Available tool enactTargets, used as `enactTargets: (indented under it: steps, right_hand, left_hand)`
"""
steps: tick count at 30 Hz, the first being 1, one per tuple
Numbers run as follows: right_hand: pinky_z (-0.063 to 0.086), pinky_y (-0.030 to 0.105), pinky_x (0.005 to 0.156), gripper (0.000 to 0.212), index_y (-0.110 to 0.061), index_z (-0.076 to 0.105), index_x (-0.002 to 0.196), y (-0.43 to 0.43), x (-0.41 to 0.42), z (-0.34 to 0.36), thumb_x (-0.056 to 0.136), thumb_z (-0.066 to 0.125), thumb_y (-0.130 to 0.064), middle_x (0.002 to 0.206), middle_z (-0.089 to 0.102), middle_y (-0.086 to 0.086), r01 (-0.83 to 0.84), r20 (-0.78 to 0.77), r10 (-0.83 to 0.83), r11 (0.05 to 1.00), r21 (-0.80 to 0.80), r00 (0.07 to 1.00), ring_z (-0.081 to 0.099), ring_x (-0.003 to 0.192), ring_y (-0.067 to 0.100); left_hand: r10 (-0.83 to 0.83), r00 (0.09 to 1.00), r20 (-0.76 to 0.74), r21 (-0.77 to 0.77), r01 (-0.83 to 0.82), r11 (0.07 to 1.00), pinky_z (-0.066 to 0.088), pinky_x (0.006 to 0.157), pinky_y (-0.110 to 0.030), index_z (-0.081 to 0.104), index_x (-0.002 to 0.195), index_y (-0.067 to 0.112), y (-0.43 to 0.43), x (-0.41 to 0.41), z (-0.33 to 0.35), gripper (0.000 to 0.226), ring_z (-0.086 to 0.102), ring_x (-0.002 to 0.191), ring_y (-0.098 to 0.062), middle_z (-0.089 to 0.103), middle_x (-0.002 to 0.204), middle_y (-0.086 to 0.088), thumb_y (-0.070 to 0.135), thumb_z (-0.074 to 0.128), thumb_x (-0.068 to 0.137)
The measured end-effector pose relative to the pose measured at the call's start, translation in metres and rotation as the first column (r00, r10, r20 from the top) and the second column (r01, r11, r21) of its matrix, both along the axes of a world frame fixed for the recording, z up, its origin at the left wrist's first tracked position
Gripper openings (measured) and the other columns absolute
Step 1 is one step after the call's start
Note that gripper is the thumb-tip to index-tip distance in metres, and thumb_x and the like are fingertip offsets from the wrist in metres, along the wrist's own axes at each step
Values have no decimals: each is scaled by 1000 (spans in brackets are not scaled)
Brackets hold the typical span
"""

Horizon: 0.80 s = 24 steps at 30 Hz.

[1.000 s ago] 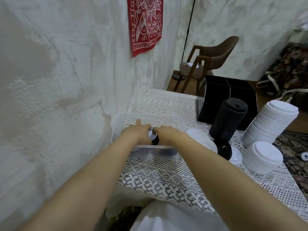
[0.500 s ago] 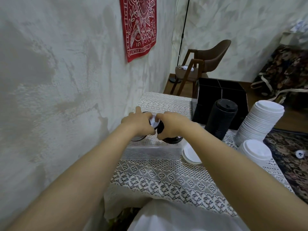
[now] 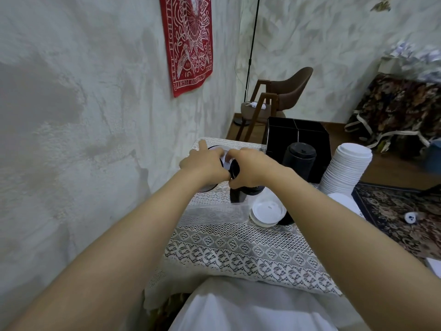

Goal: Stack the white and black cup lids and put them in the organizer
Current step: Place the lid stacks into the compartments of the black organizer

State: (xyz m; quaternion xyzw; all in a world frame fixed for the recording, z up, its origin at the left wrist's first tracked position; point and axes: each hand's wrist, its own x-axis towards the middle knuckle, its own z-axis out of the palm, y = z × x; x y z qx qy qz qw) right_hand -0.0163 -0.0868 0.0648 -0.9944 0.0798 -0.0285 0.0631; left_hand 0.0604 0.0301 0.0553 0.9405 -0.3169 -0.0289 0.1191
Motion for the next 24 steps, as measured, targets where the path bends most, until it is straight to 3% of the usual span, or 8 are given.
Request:
enactTargets:
  steps: [3,7,18,22,24]
  right_hand:
    - [45,36,75,68,-23,46,133,-3,-8,6,74,77,-33,100,46,1,7,3,-7,999,-43,1000,55,97,29]
    - [51,44,86,69,-25,46,131,-13,-23,7,71,79,-35,99,44,-1,41,-20,-43,996,-73,999,54,101,29]
    - [48,42,90,78,-28,41,138,-55,-101,-33,71,78,-45,116,51,3,178,-155,-197,976,-124,968,49,109,28]
    - [48,42,92,74,-28,45,134,-66,-126,-58,70,77,-48,118,50,2,200,-201,-216,975,-94,956,50,112,27]
    - [48,43,92,74,-29,45,134,-69,-134,-71,70,77,-50,122,48,2,220,-209,-235,971,-94,949,48,116,27]
  left_hand:
    - [-4,1000,-4,-22,4,1000,46,92,-48,45,130,38,-5,-9,4,54,43,118,-33,29,132,-8,53,60,80]
    - [-41,999,-19,-24,41,999,46,90,-47,43,133,38,-18,-27,4,59,41,118,-33,27,134,-9,51,62,78]
    - [-223,968,-118,17,226,974,43,94,-50,37,137,38,-63,-94,-39,65,36,125,-38,21,146,-11,45,66,79]
    - [-273,950,-152,52,283,958,42,91,-48,38,136,35,-71,-115,-69,65,38,123,-36,26,137,-10,52,64,79]
    - [-292,947,-138,91,305,948,38,97,-50,35,138,37,-73,-122,-85,68,36,124,-34,28,136,-10,56,62,79]
